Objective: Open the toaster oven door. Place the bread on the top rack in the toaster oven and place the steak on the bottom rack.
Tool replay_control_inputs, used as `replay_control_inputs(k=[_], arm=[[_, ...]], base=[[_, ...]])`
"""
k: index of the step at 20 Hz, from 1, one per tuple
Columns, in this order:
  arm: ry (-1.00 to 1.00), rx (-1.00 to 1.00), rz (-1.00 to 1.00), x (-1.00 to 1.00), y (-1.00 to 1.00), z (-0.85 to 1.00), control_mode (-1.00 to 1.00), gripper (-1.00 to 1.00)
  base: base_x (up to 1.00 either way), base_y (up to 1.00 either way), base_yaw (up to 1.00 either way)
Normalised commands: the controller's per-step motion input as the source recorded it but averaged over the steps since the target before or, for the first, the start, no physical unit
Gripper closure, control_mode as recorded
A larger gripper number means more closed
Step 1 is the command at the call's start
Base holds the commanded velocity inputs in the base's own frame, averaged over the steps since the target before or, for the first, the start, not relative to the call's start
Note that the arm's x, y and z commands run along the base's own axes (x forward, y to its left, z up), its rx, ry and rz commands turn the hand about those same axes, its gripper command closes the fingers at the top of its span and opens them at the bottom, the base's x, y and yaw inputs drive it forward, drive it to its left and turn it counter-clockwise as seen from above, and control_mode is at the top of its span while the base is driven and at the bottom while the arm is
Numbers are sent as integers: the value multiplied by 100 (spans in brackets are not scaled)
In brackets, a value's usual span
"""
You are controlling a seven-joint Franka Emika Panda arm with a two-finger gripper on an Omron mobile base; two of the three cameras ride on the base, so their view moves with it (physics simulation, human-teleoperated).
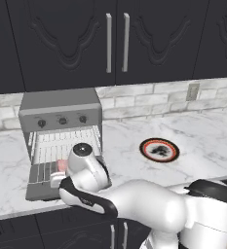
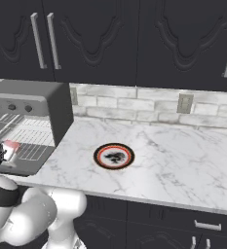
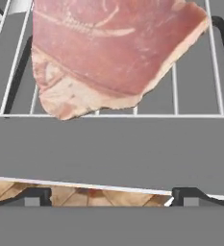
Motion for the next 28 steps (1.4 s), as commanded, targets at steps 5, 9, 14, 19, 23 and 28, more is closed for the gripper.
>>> replay_control_inputs(k=[5,9,14,19,23,28], arm=[[0,0,0,35,3,-17,-100,-100],[0,0,0,30,15,-15,-100,-100],[0,0,0,30,15,-13,-100,-100],[0,0,0,28,11,-16,-100,-100],[0,0,0,25,2,-11,-100,-100],[0,-1,0,24,-1,-4,-100,-100]], base=[[0,0,0],[0,0,0],[0,0,0],[0,0,0],[0,0,0],[0,0,0]])
